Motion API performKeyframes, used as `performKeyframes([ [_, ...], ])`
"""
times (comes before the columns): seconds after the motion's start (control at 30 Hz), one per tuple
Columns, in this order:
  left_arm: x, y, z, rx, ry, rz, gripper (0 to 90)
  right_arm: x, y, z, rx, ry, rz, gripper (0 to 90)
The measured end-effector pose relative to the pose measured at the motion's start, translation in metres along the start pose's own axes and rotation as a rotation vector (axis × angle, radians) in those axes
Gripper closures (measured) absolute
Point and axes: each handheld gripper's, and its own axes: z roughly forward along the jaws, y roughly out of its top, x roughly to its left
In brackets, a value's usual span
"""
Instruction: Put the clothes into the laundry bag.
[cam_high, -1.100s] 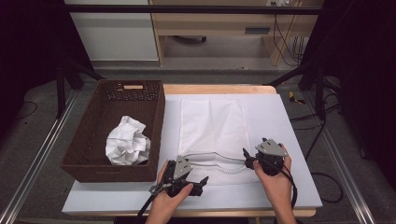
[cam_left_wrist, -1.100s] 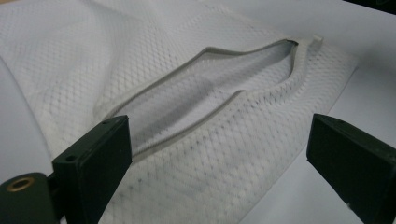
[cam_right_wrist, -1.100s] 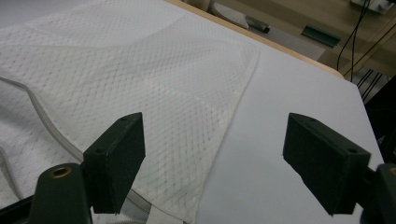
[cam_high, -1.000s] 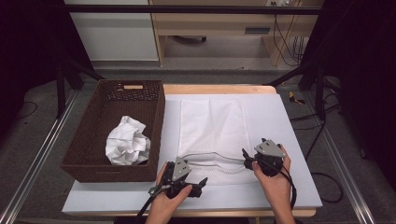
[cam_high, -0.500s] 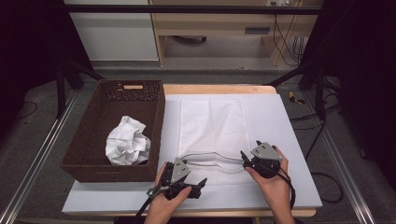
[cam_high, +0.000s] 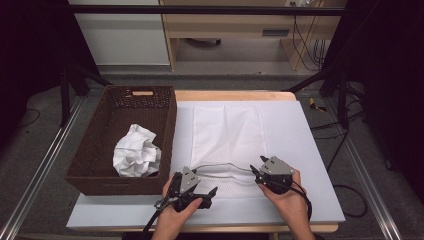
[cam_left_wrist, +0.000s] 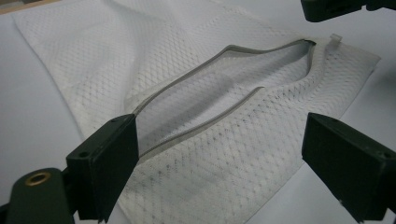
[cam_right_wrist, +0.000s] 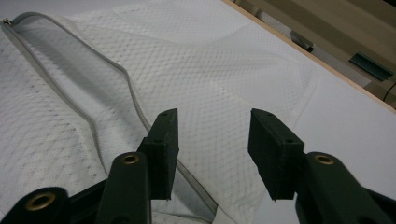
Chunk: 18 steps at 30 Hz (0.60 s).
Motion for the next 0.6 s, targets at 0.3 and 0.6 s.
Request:
performKeyframes([
  [0.3,-0.001,-0.002,0.005,0.025,0.002,-0.021,14.5,0.003,-0.004,0.002,0.003,0.083,-0.016,62.2],
  [0.6,0.0,-0.002,0.003,0.019,0.015,-0.03,16.0,0.013,0.002,0.008,-0.003,0.161,-0.014,61.0],
])
